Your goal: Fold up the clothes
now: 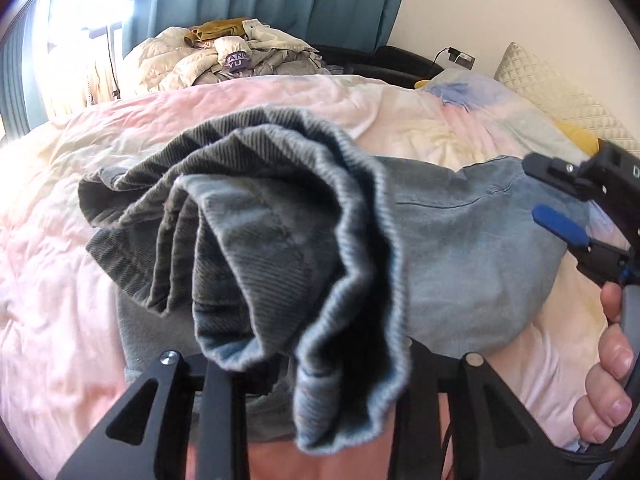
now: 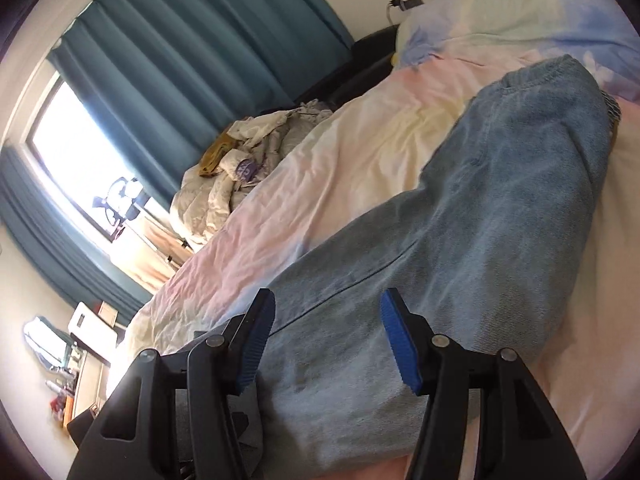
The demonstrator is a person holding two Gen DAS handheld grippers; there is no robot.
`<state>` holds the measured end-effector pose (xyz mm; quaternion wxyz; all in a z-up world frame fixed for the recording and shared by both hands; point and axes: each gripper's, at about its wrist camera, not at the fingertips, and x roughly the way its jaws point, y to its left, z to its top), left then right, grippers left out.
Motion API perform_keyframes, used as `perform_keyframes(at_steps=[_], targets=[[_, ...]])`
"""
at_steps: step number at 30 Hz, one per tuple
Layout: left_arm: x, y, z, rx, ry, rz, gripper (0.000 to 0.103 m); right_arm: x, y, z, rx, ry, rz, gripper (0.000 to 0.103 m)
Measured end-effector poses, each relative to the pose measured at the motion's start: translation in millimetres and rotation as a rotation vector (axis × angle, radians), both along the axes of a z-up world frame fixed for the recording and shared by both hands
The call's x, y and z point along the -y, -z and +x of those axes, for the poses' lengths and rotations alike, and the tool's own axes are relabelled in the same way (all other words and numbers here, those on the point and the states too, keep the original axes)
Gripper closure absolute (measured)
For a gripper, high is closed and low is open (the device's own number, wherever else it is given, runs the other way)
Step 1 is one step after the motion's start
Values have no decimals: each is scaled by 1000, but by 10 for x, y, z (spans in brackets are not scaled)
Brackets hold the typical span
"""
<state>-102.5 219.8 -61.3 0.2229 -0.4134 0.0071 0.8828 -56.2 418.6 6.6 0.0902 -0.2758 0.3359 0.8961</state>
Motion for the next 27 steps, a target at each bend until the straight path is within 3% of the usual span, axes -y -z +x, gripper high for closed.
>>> perform_keyframes(at_steps=[7, 12, 15, 17, 20, 23, 27], targets=[[326, -16, 214, 35, -4, 63, 68, 608, -181, -153, -81, -322, 11, 46], [663, 48, 266, 87, -71, 102, 68, 920, -114, -237, -31, -426, 71, 46], [826, -13, 273, 69, -116, 108, 68, 1039, -126, -248, -38, -456, 96, 46], [904, -57, 270, 44, -147, 90, 68, 1127, -190, -237, -59, -475, 168, 46], [997, -71, 252, 20, -150, 76, 68, 1412, -318, -149, -119, -504, 358, 44], [1054, -61, 247, -15, -158, 31, 68, 1807, -339, -85, -159, -579, 567, 36], [1148, -8, 171, -5, -186, 22, 67, 2175, -126, -188, -68, -636, 706, 36]])
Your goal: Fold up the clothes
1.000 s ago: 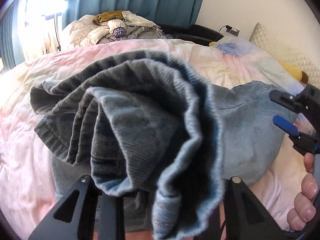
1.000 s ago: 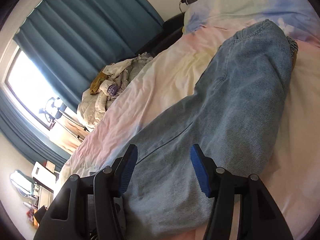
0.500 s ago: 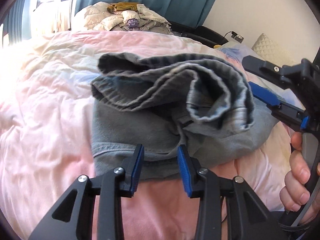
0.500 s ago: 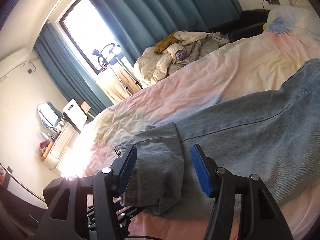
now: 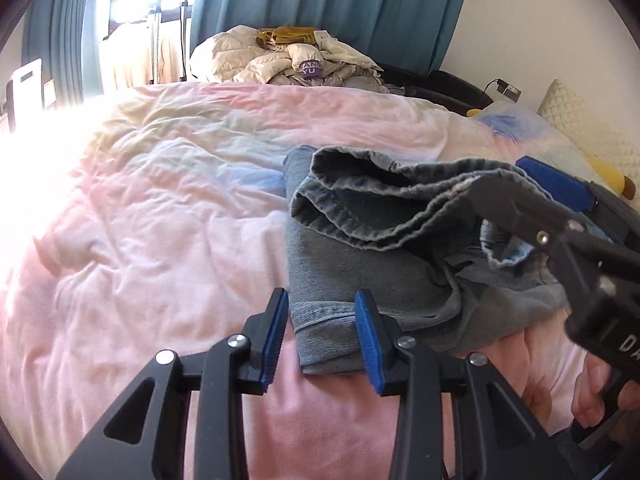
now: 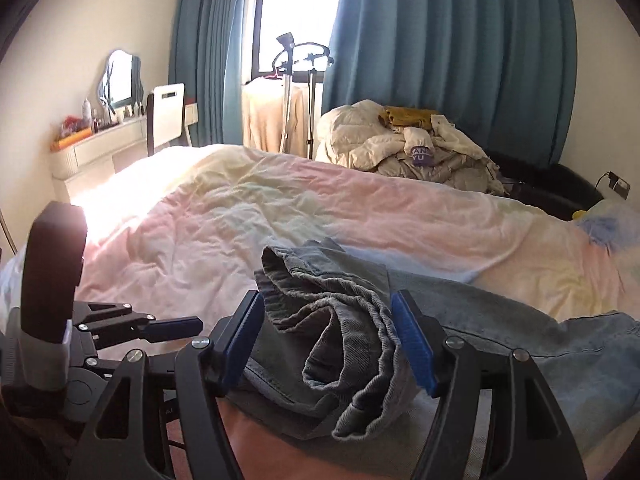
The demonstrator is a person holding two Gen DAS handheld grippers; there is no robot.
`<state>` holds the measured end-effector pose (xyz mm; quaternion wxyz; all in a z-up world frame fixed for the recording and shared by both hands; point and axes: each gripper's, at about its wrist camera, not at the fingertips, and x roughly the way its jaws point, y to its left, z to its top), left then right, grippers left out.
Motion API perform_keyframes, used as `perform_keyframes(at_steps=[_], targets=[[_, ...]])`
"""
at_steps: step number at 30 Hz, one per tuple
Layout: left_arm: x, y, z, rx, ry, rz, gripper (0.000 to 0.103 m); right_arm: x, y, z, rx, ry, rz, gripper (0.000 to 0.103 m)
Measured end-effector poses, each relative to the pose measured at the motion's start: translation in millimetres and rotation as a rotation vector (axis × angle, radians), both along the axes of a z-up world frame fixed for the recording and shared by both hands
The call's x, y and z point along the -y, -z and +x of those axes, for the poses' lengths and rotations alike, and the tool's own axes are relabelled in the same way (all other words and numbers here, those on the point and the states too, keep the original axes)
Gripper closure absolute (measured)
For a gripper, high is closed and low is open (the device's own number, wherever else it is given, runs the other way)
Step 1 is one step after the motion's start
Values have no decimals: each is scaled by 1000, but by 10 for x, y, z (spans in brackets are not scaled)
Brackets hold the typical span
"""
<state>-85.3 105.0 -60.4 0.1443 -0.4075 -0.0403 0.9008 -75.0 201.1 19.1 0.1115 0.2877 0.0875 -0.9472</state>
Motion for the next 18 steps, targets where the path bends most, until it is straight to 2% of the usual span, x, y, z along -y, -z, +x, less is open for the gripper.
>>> perform_keyframes(at_steps=[5, 9, 12, 16, 18], targets=[[147, 90, -101, 36, -55, 55, 68, -98, 125, -188, 62, 74, -11, 36], [199, 116, -145, 41, -86, 51, 68, -127, 278, -321, 140, 95, 19, 36], [209, 113, -156, 39, -94, 50, 67, -106, 318, -348, 147, 89, 49, 37], [210, 124, -162, 39, -97, 54, 68, -157, 335, -402, 145, 130, 80, 47], [203, 128, -162, 41, -96, 56, 68, -307, 338, -453, 169, 186, 43, 49]])
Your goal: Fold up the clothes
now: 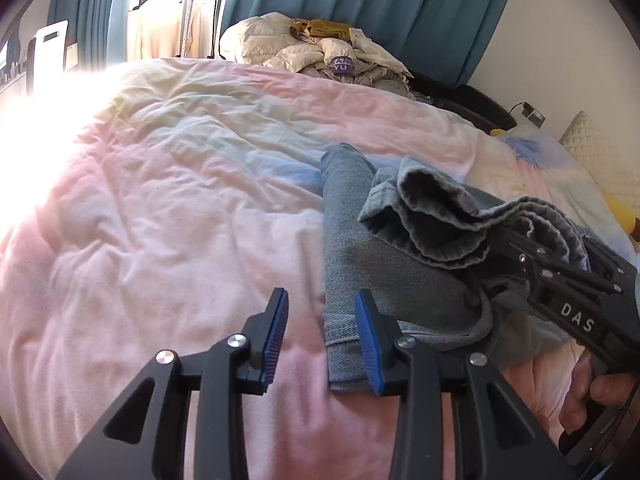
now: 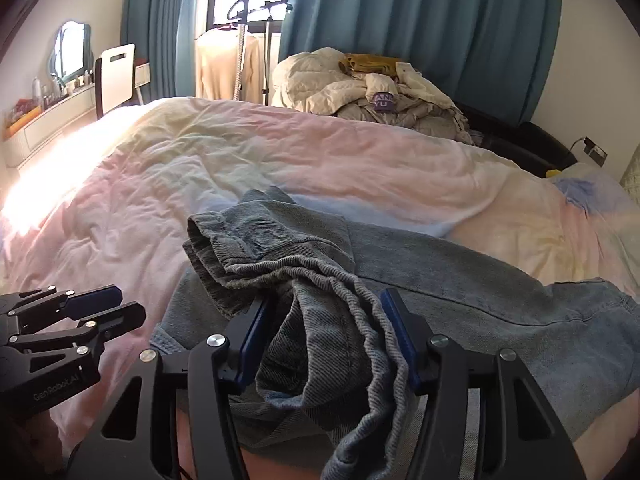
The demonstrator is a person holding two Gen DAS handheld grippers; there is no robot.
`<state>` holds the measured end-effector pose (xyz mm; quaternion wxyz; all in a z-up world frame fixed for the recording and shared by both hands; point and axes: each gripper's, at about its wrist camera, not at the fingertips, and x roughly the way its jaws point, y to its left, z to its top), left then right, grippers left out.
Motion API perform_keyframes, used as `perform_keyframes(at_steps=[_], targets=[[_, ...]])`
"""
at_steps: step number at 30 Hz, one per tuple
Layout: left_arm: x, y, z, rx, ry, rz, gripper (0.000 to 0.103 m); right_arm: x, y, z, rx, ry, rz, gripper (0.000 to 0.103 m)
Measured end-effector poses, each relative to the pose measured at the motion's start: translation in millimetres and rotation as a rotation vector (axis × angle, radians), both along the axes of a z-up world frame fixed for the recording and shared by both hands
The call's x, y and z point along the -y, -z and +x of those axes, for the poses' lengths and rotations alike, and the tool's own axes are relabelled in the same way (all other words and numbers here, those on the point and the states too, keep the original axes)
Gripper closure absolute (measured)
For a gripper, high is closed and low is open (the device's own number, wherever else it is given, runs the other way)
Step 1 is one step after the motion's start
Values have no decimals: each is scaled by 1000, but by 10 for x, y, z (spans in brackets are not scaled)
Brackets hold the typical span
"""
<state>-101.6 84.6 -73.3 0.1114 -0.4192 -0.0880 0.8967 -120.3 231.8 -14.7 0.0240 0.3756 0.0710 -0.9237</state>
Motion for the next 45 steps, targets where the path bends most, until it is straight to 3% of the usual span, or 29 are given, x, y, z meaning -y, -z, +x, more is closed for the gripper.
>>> perform_keyframes(at_steps=[6, 11, 15, 19, 24, 32, 33, 35, 36, 37, 43, 45], targets=[[-27, 23, -13, 6, 1, 2, 68, -714, 44, -144, 81, 261, -202, 50], [-65, 40, -8, 6, 6, -10, 68, -1355, 282, -176, 172, 502, -414, 50], [-75, 41, 9, -2, 12, -16, 68, -1604, 300, -35, 162, 624, -464, 50], [-71, 53, 22, -10, 15, -5, 68, -1745, 144, 136, 59, 638, -552, 50], [-61, 117, -2, 11, 0, 10, 68, -1795, 137, 166, 51, 549, -724, 50], [-49, 156, -40, 16, -14, 38, 68, -1636, 326, 47, 200, 532, -602, 51], [-46, 157, -44, 18, -15, 42, 68, -1621, 343, 45, 209, 524, -598, 55], [-42, 158, -48, 22, -17, 51, 68, -1587, 358, 45, 221, 507, -574, 74], [-41, 153, -43, 24, -18, 53, 68, -1576, 350, 60, 217, 513, -561, 86], [-36, 143, -33, 22, -17, 58, 68, -1578, 324, 91, 204, 526, -553, 89], [-59, 82, 33, 3, 0, 66, 68, -1631, -70, 423, -7, 564, -621, 92], [-77, 82, 47, -5, 5, 55, 68, -1671, -126, 462, -15, 604, -592, 92]])
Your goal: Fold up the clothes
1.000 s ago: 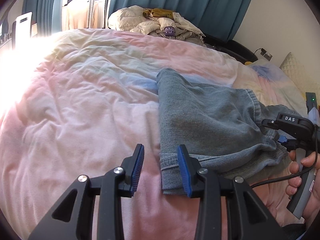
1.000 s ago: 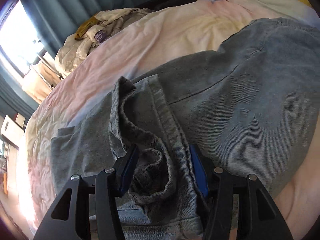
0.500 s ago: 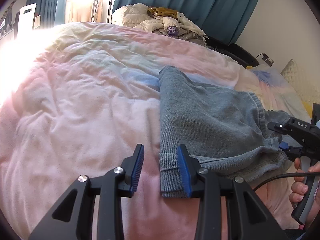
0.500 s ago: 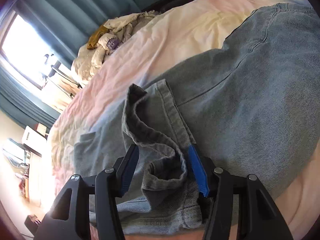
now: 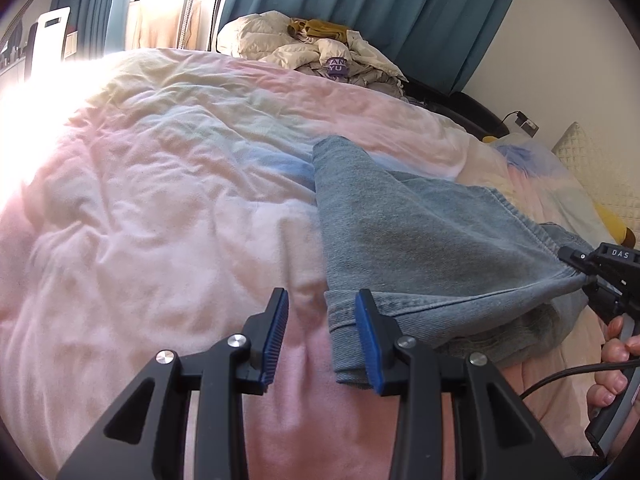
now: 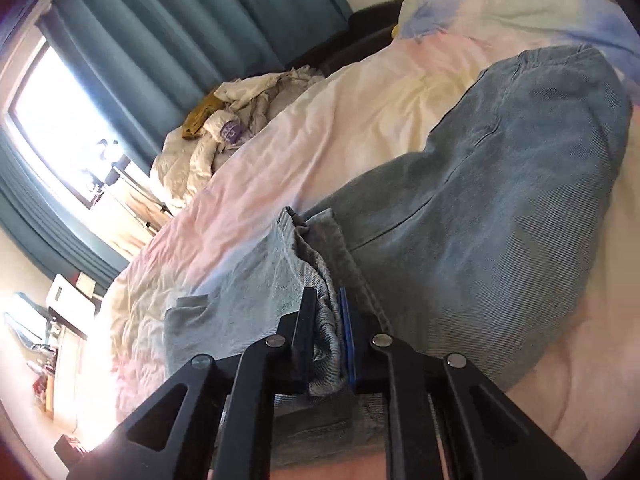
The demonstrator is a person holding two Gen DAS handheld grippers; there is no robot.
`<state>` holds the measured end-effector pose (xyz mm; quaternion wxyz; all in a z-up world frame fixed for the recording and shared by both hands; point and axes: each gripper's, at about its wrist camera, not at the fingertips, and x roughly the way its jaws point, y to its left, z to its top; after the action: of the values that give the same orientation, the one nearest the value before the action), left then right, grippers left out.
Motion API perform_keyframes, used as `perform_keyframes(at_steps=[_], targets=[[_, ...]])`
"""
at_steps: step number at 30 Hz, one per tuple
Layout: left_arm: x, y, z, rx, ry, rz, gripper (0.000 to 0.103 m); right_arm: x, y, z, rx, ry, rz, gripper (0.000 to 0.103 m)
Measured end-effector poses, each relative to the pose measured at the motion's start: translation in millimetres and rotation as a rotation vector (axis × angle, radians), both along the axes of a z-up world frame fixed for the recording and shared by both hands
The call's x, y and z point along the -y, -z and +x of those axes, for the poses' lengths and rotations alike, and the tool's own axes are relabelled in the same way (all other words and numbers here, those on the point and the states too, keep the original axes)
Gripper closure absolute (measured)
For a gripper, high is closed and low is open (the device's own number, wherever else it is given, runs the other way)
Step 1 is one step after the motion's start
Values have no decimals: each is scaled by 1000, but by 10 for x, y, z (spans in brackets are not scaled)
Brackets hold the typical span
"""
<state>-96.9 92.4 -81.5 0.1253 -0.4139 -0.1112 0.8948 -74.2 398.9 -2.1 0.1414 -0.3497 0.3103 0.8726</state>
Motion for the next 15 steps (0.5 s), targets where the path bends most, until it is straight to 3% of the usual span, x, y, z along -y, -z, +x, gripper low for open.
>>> perform_keyframes(at_steps=[1, 5, 8, 11, 15], targets=[[-3, -2, 8, -2, 1, -4, 68, -35, -3, -7, 20, 15, 0, 93], [2, 9, 21, 4, 3, -8, 68, -226, 449, -24, 183, 39, -210, 92], [16, 28, 16, 13, -4, -5, 68, -270, 539, -2, 205, 57, -245, 89], [28, 40, 11, 18, -10, -2, 68, -253, 429, 16, 175, 99, -208, 78], [24, 59, 1, 22, -17, 1, 68, -225, 287, -33, 130, 107, -124, 49]])
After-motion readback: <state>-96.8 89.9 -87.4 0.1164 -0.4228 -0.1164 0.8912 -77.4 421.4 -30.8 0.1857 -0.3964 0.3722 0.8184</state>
